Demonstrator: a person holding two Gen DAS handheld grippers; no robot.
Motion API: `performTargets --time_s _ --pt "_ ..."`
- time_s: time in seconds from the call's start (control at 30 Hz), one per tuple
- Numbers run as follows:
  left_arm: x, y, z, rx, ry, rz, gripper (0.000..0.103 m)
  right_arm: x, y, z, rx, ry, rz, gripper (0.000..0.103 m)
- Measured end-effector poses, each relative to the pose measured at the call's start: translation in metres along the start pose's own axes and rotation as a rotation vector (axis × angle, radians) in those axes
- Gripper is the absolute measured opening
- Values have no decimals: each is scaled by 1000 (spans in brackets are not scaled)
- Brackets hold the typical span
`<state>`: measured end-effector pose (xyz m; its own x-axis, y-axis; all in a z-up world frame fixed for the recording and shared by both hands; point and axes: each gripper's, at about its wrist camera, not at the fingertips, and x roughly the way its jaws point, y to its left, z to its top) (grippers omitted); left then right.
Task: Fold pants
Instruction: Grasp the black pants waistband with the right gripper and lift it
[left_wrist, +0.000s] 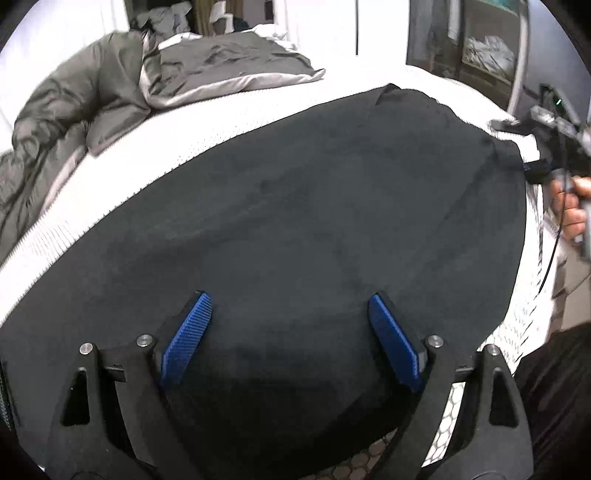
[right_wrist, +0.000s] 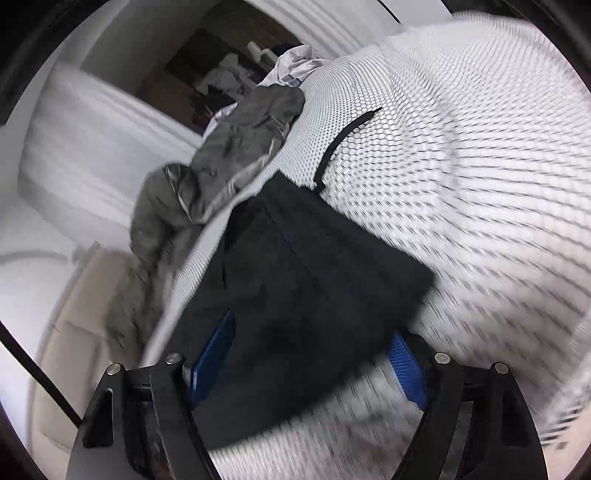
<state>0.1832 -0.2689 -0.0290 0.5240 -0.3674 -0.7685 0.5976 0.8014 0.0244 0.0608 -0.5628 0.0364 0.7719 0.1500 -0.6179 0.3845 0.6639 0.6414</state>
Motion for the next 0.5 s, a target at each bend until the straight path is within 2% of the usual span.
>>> performTargets --time_s 0.03,0.07,0.1,0.13,0.2,0.33,0.43,0.5 --pt "3 2 1 -16 5 -8 86 10 -2 6 15 -7 3 53" --pt "5 3 0 -31 8 -14 87 24 1 18 25 -15 -18 37" --pt "7 4 0 -44 12 -18 88 30 3 22 25 -22 -33 33" --pt "9 4 -1 -53 14 -16 89 32 5 24 20 -35 -34 25" --pt "7 5 -3 -63 10 -22 89 27 16 29 10 -85 -27 19" --pt "-10 18 -6 -86 3 -40 89 16 53 35 -75 -162 -22 17" --pt "-32 48 -16 -142 -37 -23 89 0 105 24 -215 -168 44 17" --pt "-49 78 -25 -204 -69 4 89 1 151 12 -342 -134 76 17"
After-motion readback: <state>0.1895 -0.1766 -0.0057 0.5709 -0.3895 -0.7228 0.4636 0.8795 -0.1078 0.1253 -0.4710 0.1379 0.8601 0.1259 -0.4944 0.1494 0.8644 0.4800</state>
